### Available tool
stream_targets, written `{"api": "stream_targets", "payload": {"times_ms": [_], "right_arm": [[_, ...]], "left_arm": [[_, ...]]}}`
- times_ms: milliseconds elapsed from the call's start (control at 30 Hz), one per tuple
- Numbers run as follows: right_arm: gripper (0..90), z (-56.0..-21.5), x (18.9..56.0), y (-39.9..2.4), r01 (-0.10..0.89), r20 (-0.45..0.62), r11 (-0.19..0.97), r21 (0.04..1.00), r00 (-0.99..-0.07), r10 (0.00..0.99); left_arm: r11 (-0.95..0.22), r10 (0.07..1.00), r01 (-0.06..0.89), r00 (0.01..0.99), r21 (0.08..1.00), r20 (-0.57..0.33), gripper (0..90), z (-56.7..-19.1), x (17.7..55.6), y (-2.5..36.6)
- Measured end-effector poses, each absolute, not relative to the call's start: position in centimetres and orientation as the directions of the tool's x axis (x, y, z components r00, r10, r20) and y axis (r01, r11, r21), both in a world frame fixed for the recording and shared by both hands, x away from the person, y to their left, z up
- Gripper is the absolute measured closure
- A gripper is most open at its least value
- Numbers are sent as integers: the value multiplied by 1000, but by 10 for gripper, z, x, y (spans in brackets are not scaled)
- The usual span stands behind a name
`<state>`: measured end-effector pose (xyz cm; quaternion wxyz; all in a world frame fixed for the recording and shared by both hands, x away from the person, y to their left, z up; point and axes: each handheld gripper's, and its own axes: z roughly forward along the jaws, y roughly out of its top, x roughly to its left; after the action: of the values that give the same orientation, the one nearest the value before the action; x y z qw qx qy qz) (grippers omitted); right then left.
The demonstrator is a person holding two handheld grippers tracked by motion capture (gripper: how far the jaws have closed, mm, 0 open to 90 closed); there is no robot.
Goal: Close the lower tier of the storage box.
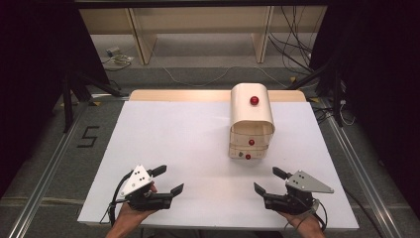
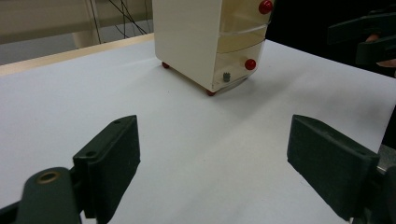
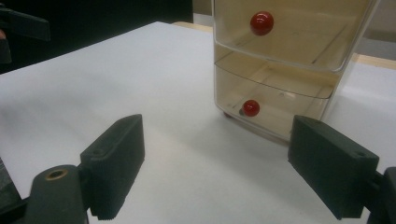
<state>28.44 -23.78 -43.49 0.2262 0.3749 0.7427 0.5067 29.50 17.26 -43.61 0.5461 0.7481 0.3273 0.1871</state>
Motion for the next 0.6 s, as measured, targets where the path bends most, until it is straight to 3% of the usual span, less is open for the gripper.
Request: {"api": "stream_targets", "payload": {"times_ms": [600], "right_arm": [[195,-435,285,-237,322,34,211,923,-615,788]], "left_arm": [[-194,693,285,718,939,-74,169,-437,296,172]]}}
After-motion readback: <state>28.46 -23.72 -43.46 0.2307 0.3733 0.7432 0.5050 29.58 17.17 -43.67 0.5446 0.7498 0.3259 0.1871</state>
